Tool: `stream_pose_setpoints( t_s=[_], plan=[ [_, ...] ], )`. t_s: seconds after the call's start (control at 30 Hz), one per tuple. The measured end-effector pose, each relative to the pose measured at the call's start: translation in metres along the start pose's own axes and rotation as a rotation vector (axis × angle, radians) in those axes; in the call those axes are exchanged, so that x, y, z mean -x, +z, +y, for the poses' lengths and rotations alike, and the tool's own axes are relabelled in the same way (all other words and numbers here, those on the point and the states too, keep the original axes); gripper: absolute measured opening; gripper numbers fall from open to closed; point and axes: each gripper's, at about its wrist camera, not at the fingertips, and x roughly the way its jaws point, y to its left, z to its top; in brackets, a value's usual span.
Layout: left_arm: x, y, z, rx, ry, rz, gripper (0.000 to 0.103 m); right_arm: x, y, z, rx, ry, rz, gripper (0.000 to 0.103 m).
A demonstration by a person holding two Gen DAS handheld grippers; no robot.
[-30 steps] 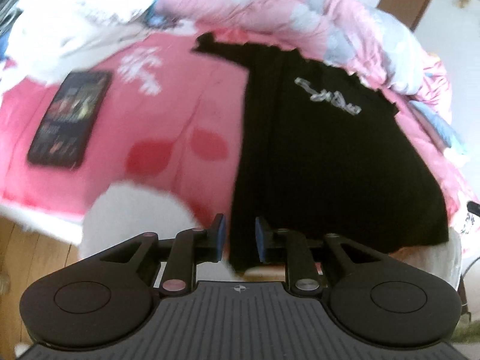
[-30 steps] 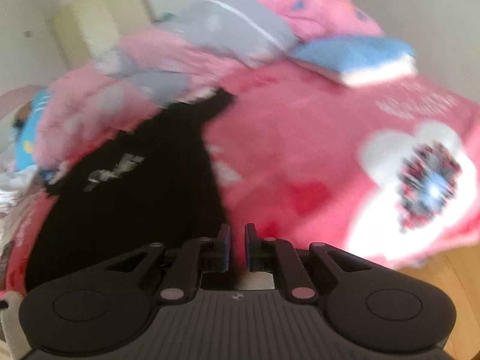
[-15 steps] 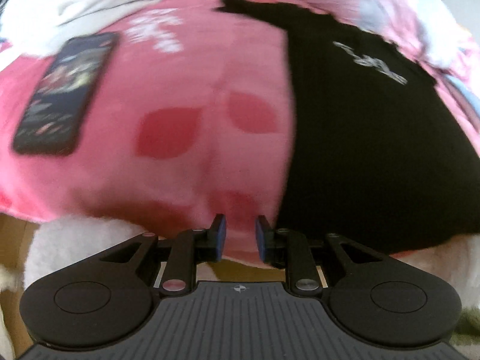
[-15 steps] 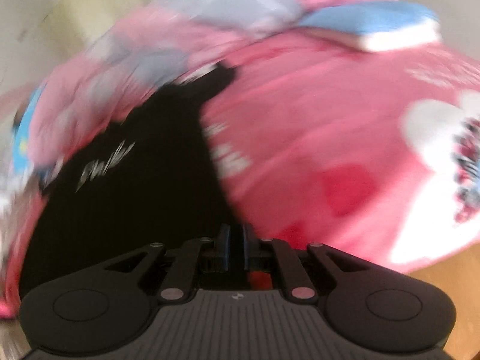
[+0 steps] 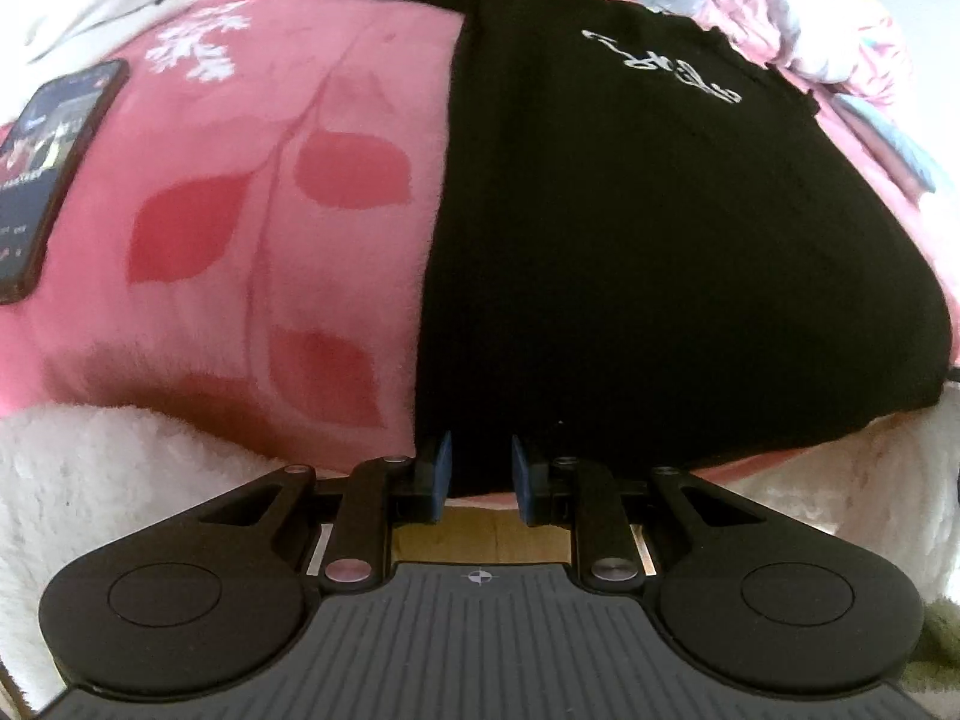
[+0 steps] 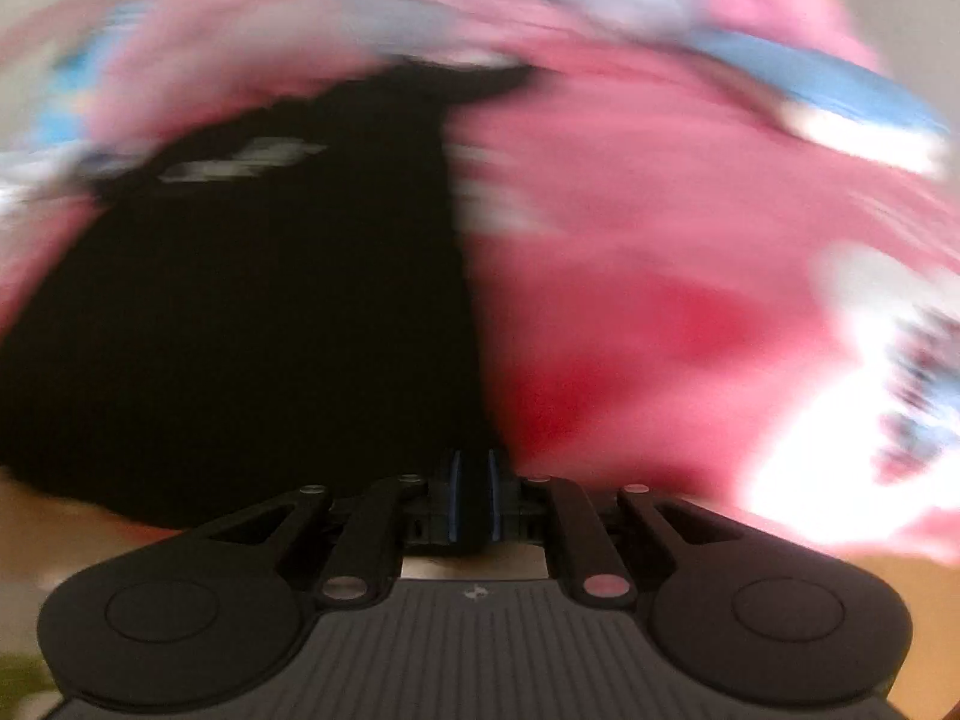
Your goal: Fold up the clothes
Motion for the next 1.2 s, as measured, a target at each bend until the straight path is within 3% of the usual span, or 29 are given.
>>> stream_pose_setpoints(
  t_s=[0.07, 0.3, 0.4, 0.63, 0.8, 1.2],
  plan=[
    [-0.003, 0.003, 0.001, 0.006, 0.018, 0.003, 0.021, 0.007, -0.002, -0.031, -0.103, -0.110, 0.015, 0.010],
    [-0.005, 0.001, 0.009, 0.083, 0.082, 0.010, 0.021, 0.033, 0.019, 0.029, 0.004, 0.090, -0.143, 0.011],
    [-0.007, -0.005, 0.017, 0.132, 0.085, 0.008, 0.021, 0.022, 0.033, 0.099, 0.161, 0.283, -0.198, 0.011],
    [-0.004, -0.023, 0.020, 0.110, 0.072, -0.039, 0.021, -0.015, 0.047, 0.245, 0.419, 0.503, -0.138, 0.010],
    [-0.023, -0.027, 0.025, 0.134, 0.092, -0.067, 0.023, -0.041, 0.057, 0.350, 0.604, 0.656, -0.090, 0.011],
    [-0.036, -0.027, 0.052, 0.175, -0.016, -0.067, 0.023, -0.098, 0.094, 0.425, 0.515, 0.581, -0.071, 0.010]
  ],
)
